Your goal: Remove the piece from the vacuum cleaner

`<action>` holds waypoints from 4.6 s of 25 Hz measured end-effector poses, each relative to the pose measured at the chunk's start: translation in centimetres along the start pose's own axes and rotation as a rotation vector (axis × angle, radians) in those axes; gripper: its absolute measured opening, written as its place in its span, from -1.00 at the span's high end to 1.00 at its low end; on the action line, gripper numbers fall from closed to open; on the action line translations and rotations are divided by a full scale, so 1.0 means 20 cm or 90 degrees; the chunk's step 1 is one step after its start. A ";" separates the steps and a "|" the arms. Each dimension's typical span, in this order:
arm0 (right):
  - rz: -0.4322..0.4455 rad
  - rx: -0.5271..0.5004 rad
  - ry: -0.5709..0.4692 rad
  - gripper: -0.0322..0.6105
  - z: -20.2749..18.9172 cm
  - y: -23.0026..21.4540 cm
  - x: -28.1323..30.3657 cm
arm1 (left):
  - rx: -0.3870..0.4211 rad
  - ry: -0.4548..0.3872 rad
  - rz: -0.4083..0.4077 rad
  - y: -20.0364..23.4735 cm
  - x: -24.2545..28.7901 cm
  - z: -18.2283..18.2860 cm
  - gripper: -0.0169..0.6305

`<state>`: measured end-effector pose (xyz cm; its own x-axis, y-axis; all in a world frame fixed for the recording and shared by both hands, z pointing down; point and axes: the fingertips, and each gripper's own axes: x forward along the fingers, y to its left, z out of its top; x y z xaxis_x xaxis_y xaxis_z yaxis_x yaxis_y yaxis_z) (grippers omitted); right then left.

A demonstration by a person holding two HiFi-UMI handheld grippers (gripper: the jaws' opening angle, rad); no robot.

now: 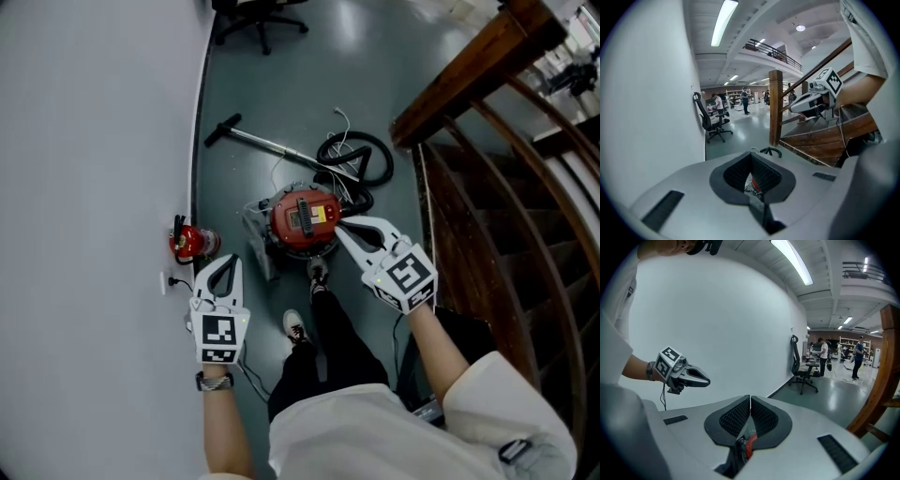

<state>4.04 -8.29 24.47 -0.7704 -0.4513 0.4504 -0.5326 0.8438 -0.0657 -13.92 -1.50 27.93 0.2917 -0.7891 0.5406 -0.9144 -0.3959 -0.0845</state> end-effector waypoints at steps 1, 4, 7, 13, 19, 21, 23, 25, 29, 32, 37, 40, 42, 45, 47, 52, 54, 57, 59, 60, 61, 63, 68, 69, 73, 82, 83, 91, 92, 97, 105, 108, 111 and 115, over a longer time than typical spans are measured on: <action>0.001 0.007 0.004 0.80 -0.02 -0.02 0.03 | -0.017 0.000 0.010 0.03 0.03 -0.02 0.94; -0.005 0.035 0.006 0.80 -0.07 -0.07 0.12 | -0.058 0.008 0.035 0.11 0.11 -0.09 0.94; -0.005 0.057 0.012 0.80 -0.17 -0.11 0.20 | -0.081 0.022 0.038 0.12 0.19 -0.18 0.94; -0.010 0.093 0.036 0.80 -0.38 -0.22 0.38 | -0.097 0.047 0.010 0.08 0.36 -0.33 0.94; -0.011 0.116 0.080 0.80 -0.61 -0.26 0.53 | -0.128 0.069 -0.001 0.07 0.53 -0.53 0.94; -0.006 0.125 0.089 0.80 -0.68 -0.26 0.57 | -0.137 0.076 -0.006 0.07 0.58 -0.59 0.94; -0.001 0.142 0.090 0.80 -0.74 -0.27 0.61 | -0.143 0.083 -0.011 0.07 0.63 -0.64 0.94; 0.001 0.155 0.094 0.80 -0.79 -0.28 0.64 | -0.148 0.091 -0.019 0.07 0.68 -0.69 0.94; 0.012 0.160 0.116 0.80 -0.92 -0.31 0.73 | -0.150 0.106 -0.024 0.08 0.76 -0.80 0.94; 0.024 0.170 0.129 0.80 -1.02 -0.32 0.77 | -0.160 0.117 -0.023 0.08 0.82 -0.89 0.94; 0.029 0.177 0.149 0.80 -1.16 -0.34 0.85 | -0.179 0.114 -0.031 0.05 0.91 -1.00 0.94; 0.032 0.187 0.155 0.80 -1.24 -0.35 0.89 | -0.189 0.124 -0.035 0.02 0.96 -1.07 0.91; 0.029 0.192 0.154 0.80 -1.28 -0.36 0.91 | -0.198 0.131 -0.044 -0.01 1.00 -1.11 0.85; 0.029 0.196 0.156 0.80 -1.35 -0.37 0.96 | -0.212 0.145 -0.053 -0.04 1.05 -1.21 0.79; 0.029 0.201 0.159 0.80 -1.40 -0.37 0.99 | -0.216 0.157 -0.056 -0.06 1.08 -1.27 0.77; 0.024 0.217 0.167 0.79 -1.52 -0.41 1.02 | -0.224 0.188 -0.061 -0.12 1.14 -1.40 0.73; 0.029 0.225 0.170 0.79 -1.55 -0.42 1.03 | -0.228 0.195 -0.060 -0.13 1.15 -1.44 0.72; 0.040 0.238 0.170 0.79 -1.58 -0.41 1.04 | -0.235 0.202 -0.059 -0.13 1.17 -1.47 0.68; 0.048 0.243 0.172 0.75 -1.60 -0.40 1.05 | -0.241 0.205 -0.060 -0.14 1.18 -1.49 0.67; 0.051 0.244 0.173 0.66 -1.61 -0.40 1.06 | -0.244 0.207 -0.060 -0.15 1.19 -1.50 0.66; 0.052 0.246 0.174 0.59 -1.62 -0.39 1.07 | -0.245 0.207 -0.060 -0.15 1.19 -1.52 0.65; 0.049 0.247 0.175 0.56 -1.64 -0.40 1.07 | -0.247 0.208 -0.055 -0.15 1.20 -1.53 0.64; 0.044 0.276 0.183 0.39 -1.72 -0.41 1.09 | -0.244 0.217 -0.052 -0.16 1.21 -1.56 0.47; 0.047 0.286 0.184 0.36 -1.73 -0.40 1.09 | -0.245 0.219 -0.053 -0.17 1.22 -1.57 0.44; 0.060 0.317 0.178 0.33 -1.76 -0.39 1.12 | -0.246 0.223 -0.055 -0.20 1.23 -1.59 0.43; 0.077 0.380 0.184 0.31 -1.85 -0.36 1.17 | -0.241 0.229 -0.050 -0.24 1.26 -1.61 0.43; 0.079 0.379 0.182 0.31 -1.86 -0.36 1.17 | -0.240 0.231 -0.048 -0.24 1.26 -1.61 0.43; 0.073 0.346 0.169 0.31 -1.87 -0.32 1.20 | -0.235 0.283 -0.015 -0.27 1.30 -1.71 0.37; 0.073 0.339 0.167 0.31 -1.86 -0.32 1.20 | -0.235 0.294 -0.011 -0.27 1.30 -1.73 0.37; 0.072 0.337 0.157 0.31 -1.86 -0.32 1.20 | -0.242 0.331 0.010 -0.29 1.33 -1.81 0.42; 0.081 0.350 0.155 0.31 -1.86 -0.31 1.21 | -0.270 0.345 0.051 -0.27 1.35 -1.86 0.54; 0.077 0.344 0.149 0.31 -1.86 -0.31 1.21 | -0.273 0.359 0.059 -0.27 1.36 -1.88 0.54; 0.075 0.339 0.144 0.31 -1.86 -0.31 1.20 | -0.283 0.367 0.071 -0.27 1.37 -1.89 0.61; 0.079 0.344 0.145 0.31 -1.86 -0.31 1.21 | -0.289 0.370 0.089 -0.25 1.36 -1.91 0.75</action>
<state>1.84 -13.62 68.92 -0.7759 -0.2347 0.5856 -0.5918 0.5925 -0.5466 -12.13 -3.05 74.96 0.0840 -0.3928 0.9158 -0.9947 0.0212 0.1003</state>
